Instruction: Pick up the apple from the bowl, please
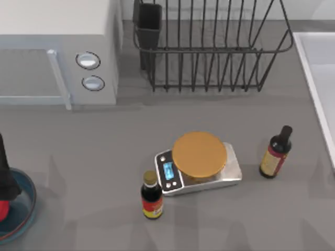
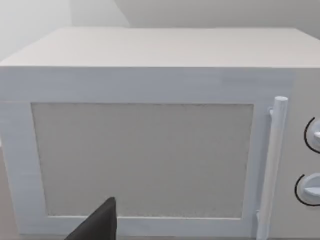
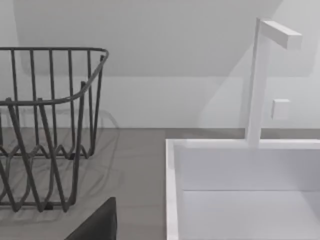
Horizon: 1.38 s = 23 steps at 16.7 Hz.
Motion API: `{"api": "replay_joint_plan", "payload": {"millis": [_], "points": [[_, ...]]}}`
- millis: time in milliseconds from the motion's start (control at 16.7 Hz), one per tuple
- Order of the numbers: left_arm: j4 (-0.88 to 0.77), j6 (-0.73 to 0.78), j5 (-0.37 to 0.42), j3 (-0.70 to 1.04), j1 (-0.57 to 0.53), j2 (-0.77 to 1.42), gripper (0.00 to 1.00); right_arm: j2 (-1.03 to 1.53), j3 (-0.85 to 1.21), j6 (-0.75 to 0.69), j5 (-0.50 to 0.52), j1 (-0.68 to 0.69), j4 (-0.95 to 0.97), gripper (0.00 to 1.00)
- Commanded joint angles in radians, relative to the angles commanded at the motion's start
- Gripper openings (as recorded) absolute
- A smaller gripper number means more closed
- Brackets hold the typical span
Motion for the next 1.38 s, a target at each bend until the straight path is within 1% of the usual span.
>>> {"api": "replay_joint_plan", "payload": {"millis": [420, 540, 660, 900, 1380], "points": [[-0.001, 0.000, 0.000, 0.001, 0.000, 0.001, 1.00, 0.000, 0.000, 0.000, 0.000, 0.000, 0.000, 1.00], [-0.032, 0.003, 0.000, 0.030, 0.002, 0.034, 1.00, 0.000, 0.000, 0.000, 0.000, 0.000, 0.000, 1.00], [-0.098, 0.009, 0.000, 0.091, 0.007, 0.109, 1.00, 0.000, 0.000, 0.000, 0.000, 0.000, 0.000, 1.00], [-0.299, 0.028, 0.000, 0.279, 0.023, 0.376, 1.00, 0.000, 0.000, 0.000, 0.000, 0.000, 0.000, 1.00], [-0.794, 0.075, 0.000, 0.740, 0.061, 1.101, 1.00, 0.000, 0.000, 0.000, 0.000, 0.000, 0.000, 1.00]]}}
